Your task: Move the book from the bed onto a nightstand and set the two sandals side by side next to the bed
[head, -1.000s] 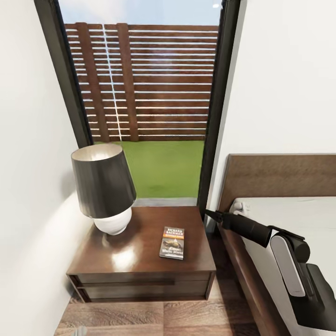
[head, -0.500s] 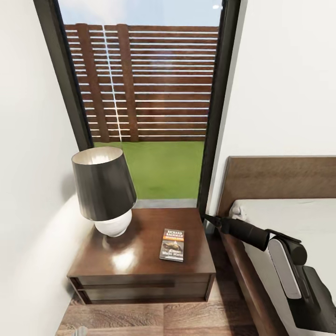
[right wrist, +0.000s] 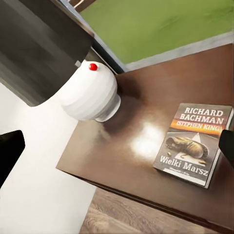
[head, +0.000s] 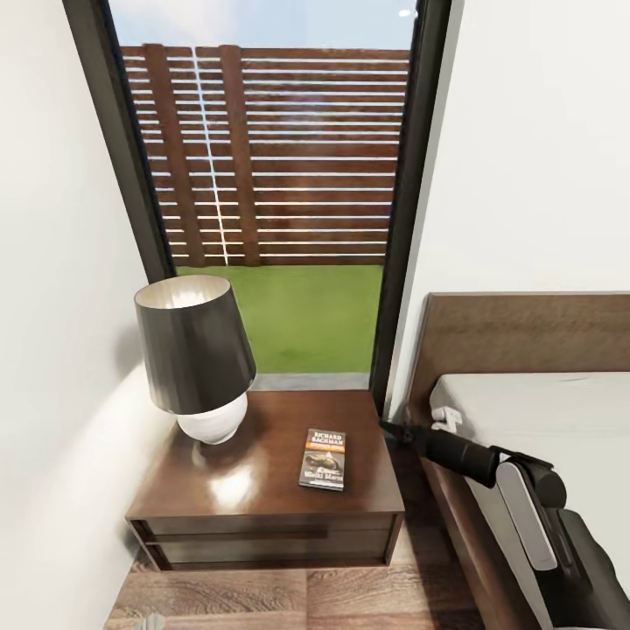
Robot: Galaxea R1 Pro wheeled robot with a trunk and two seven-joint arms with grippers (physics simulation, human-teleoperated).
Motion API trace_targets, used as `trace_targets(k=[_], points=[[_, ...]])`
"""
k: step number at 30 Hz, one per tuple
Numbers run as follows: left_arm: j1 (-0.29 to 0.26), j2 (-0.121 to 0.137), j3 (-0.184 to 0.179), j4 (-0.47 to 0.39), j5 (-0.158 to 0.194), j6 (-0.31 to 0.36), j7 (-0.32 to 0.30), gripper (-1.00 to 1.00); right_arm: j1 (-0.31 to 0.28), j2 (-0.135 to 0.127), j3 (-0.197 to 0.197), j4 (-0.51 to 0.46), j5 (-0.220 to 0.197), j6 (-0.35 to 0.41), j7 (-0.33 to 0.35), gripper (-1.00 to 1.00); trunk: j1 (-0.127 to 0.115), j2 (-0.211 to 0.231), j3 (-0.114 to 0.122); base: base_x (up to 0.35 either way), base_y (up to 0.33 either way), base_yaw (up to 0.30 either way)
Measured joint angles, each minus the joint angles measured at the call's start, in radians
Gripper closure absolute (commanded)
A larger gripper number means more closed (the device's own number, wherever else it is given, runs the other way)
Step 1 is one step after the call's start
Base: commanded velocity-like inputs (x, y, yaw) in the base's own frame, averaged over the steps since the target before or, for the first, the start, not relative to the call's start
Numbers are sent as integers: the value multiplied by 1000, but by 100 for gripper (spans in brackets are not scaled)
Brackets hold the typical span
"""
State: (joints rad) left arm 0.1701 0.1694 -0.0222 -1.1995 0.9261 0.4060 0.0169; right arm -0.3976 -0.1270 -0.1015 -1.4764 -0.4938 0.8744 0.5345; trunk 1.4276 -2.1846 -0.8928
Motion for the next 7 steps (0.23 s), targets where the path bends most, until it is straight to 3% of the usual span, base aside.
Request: trace_targets(k=[7], points=[[0, 0, 0, 13, 0, 0, -3, -100, 2, 0, 0, 3, 0, 0, 0, -100, 0, 0, 0, 0, 0, 0]])
